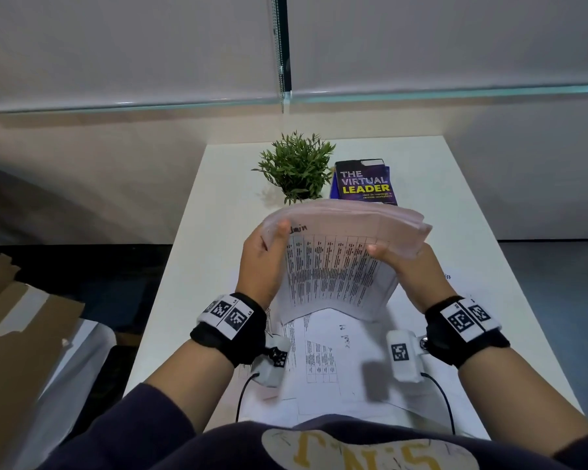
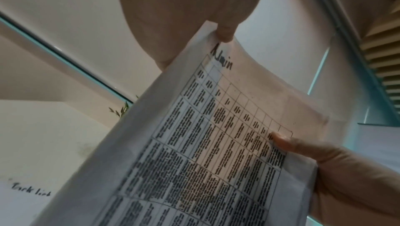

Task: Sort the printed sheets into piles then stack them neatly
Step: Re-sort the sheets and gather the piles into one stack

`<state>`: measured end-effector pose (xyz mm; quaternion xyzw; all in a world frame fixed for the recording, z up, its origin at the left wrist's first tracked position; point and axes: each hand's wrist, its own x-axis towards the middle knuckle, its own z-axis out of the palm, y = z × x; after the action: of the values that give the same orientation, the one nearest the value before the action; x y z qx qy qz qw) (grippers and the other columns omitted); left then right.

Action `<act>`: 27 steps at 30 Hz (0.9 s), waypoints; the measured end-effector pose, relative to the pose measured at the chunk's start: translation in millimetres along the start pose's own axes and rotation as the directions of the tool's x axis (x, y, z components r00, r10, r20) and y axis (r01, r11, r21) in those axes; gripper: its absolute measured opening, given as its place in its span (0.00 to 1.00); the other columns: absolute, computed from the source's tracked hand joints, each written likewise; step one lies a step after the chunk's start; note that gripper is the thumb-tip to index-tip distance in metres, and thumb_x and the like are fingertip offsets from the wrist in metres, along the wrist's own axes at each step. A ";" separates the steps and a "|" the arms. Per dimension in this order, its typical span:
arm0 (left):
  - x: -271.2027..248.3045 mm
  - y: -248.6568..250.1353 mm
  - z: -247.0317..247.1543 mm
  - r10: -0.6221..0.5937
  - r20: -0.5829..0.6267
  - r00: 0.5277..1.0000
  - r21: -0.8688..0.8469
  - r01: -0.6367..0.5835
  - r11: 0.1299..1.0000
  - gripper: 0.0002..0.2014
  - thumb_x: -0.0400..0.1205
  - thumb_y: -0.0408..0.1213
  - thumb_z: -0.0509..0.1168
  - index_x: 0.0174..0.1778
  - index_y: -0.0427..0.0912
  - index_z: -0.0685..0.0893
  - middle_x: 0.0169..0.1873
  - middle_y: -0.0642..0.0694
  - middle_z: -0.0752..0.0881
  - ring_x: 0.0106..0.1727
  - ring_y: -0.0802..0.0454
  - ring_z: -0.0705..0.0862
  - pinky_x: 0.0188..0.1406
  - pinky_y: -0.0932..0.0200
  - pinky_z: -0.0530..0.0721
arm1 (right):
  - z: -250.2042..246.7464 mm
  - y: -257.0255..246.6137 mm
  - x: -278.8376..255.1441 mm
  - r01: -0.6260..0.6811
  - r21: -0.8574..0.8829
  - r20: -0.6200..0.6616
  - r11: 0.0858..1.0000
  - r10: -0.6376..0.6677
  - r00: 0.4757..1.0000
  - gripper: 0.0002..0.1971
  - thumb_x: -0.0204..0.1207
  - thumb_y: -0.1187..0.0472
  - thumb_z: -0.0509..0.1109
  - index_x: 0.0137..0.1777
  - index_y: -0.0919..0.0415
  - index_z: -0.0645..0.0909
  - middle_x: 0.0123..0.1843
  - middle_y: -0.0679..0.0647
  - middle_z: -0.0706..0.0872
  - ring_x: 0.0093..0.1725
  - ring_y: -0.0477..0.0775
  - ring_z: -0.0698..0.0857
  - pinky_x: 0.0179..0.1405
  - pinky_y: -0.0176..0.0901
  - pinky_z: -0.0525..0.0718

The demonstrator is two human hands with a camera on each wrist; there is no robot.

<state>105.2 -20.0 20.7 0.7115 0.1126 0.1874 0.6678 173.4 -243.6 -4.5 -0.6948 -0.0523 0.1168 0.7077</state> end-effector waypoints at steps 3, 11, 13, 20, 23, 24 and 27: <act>-0.6 -4.7 -5.5 0.021 0.020 1.000 -0.049 -0.020 0.999 0.14 0.86 0.36 0.60 0.63 0.35 0.82 0.58 0.43 0.87 0.61 0.47 0.85 0.62 0.51 0.83 | -6.6 4.4 -0.9 -0.034 -0.008 0.017 0.999 0.034 0.999 0.23 0.67 0.61 0.83 0.64 0.58 0.86 0.58 0.54 0.92 0.60 0.54 0.89 0.68 0.60 0.82; -14.8 -17.2 -6.0 -0.039 -0.066 0.997 -0.068 0.035 0.997 0.14 0.84 0.22 0.56 0.57 0.43 0.60 0.48 0.41 0.82 0.43 0.59 0.85 0.44 0.67 0.83 | -10.9 17.9 -4.3 -0.077 -0.024 0.054 0.997 0.078 0.995 0.26 0.61 0.60 0.85 0.62 0.54 0.86 0.58 0.53 0.92 0.61 0.53 0.89 0.70 0.60 0.81; -18.1 -20.4 -3.4 0.033 -0.081 0.996 -0.038 -0.036 0.999 0.11 0.84 0.32 0.59 0.54 0.44 0.62 0.49 0.39 0.79 0.46 0.53 0.82 0.48 0.59 0.83 | -10.5 18.4 -3.3 -0.070 -0.007 0.047 0.998 0.070 0.996 0.26 0.64 0.66 0.83 0.63 0.56 0.86 0.58 0.54 0.92 0.61 0.53 0.89 0.70 0.60 0.81; -21.9 -25.3 -3.4 0.132 -0.123 0.983 0.034 -0.129 0.991 0.11 0.82 0.34 0.64 0.51 0.53 0.70 0.49 0.45 0.80 0.51 0.53 0.83 0.55 0.59 0.82 | -11.0 21.1 -2.3 -0.074 0.016 0.012 0.997 0.074 0.997 0.24 0.66 0.71 0.81 0.63 0.60 0.86 0.58 0.55 0.92 0.61 0.54 0.89 0.71 0.60 0.80; -22.0 -24.4 -3.3 0.110 -0.126 0.986 0.025 -0.108 0.994 0.15 0.83 0.28 0.66 0.55 0.52 0.71 0.52 0.47 0.83 0.54 0.58 0.84 0.56 0.67 0.81 | -11.5 22.2 -2.2 -0.077 0.020 0.018 0.997 0.077 0.997 0.25 0.65 0.70 0.81 0.64 0.61 0.86 0.59 0.55 0.92 0.62 0.55 0.89 0.71 0.60 0.80; -22.0 -24.3 -3.0 0.108 -0.124 0.986 0.035 -0.105 0.994 0.15 0.83 0.27 0.66 0.55 0.51 0.71 0.52 0.48 0.84 0.54 0.60 0.85 0.56 0.67 0.81 | -11.6 22.4 -2.1 -0.079 0.021 0.019 0.997 0.079 0.997 0.25 0.65 0.70 0.81 0.64 0.60 0.86 0.59 0.55 0.92 0.62 0.55 0.89 0.71 0.60 0.80; -21.9 -24.9 -3.0 0.121 -0.135 0.984 0.073 -0.111 0.991 0.12 0.82 0.29 0.68 0.50 0.50 0.74 0.48 0.52 0.84 0.52 0.56 0.85 0.54 0.61 0.83 | -11.7 23.3 -1.2 -0.080 0.036 0.015 0.996 0.080 0.997 0.24 0.63 0.69 0.82 0.61 0.59 0.87 0.58 0.56 0.92 0.62 0.56 0.89 0.71 0.62 0.79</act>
<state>86.4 -24.2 -6.4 0.7237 0.1232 0.2713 0.6225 172.9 -255.0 -27.9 -0.6824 -0.0270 0.1506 0.7148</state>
